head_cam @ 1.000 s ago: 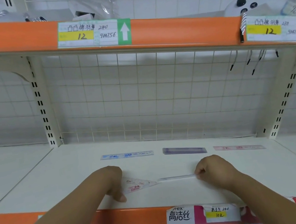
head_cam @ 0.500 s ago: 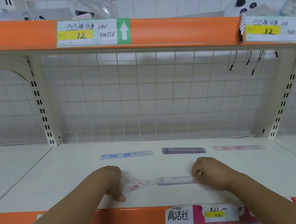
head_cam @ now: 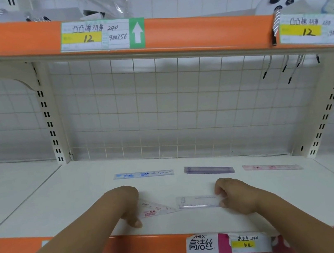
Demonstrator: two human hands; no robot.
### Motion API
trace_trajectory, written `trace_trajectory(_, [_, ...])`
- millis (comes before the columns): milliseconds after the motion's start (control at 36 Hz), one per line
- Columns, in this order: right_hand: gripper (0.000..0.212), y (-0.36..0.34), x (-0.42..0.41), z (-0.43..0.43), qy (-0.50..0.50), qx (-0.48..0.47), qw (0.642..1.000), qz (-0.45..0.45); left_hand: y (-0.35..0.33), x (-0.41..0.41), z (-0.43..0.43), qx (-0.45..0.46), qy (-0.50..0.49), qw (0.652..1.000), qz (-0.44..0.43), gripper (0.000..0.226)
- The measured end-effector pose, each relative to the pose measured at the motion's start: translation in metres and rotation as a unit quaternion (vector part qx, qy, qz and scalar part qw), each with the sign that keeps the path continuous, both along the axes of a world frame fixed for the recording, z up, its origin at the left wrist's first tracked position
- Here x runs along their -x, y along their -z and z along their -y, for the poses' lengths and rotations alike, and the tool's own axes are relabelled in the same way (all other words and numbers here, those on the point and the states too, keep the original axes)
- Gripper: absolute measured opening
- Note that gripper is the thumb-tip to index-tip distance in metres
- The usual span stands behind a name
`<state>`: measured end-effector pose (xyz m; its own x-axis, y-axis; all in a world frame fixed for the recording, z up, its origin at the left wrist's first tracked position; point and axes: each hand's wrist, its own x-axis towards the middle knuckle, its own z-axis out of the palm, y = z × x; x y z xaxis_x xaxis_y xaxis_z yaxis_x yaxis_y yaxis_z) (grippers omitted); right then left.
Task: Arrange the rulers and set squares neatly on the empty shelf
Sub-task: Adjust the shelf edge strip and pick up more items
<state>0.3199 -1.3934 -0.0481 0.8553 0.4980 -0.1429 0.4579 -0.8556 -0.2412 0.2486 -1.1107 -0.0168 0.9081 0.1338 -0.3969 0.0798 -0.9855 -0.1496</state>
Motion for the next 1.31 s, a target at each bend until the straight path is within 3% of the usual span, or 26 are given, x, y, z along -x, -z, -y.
trace_trajectory(83, [0.021,0.0,0.002,0.0,0.0,0.0,1.0,0.012,0.001,-0.001,0.001,-0.006,-0.002,1.0,-0.002,0.057])
trace_trajectory(222, [0.05,0.005,0.001,-0.003,-0.012,0.007,1.0,-0.005,0.0,-0.002,0.001,-0.011,0.001,1.0,-0.004,0.058])
trace_trajectory(444, [0.036,0.003,-0.006,-0.003,-0.001,-0.002,1.0,-0.012,-0.002,-0.003,0.004,-0.021,0.008,1.0,-0.011,0.059])
trace_trajectory(639, [0.043,0.001,-0.021,-0.008,0.013,-0.045,0.999,0.013,-0.004,-0.006,0.006,-0.049,0.027,0.998,-0.036,0.047])
trace_trajectory(806, [0.039,0.001,-0.036,-0.01,0.037,-0.002,0.994,0.105,-0.007,-0.008,0.011,-0.028,0.001,0.999,-0.028,0.054])
trace_trajectory(1028, [0.036,0.001,-0.061,-0.007,0.084,-0.02,0.981,0.176,-0.004,-0.01,0.019,-0.003,-0.015,1.0,-0.01,0.065])
trace_trajectory(1306, [0.038,0.003,-0.084,-0.013,0.108,-0.022,0.986,0.125,-0.004,-0.006,0.019,0.001,-0.037,0.999,-0.014,0.06])
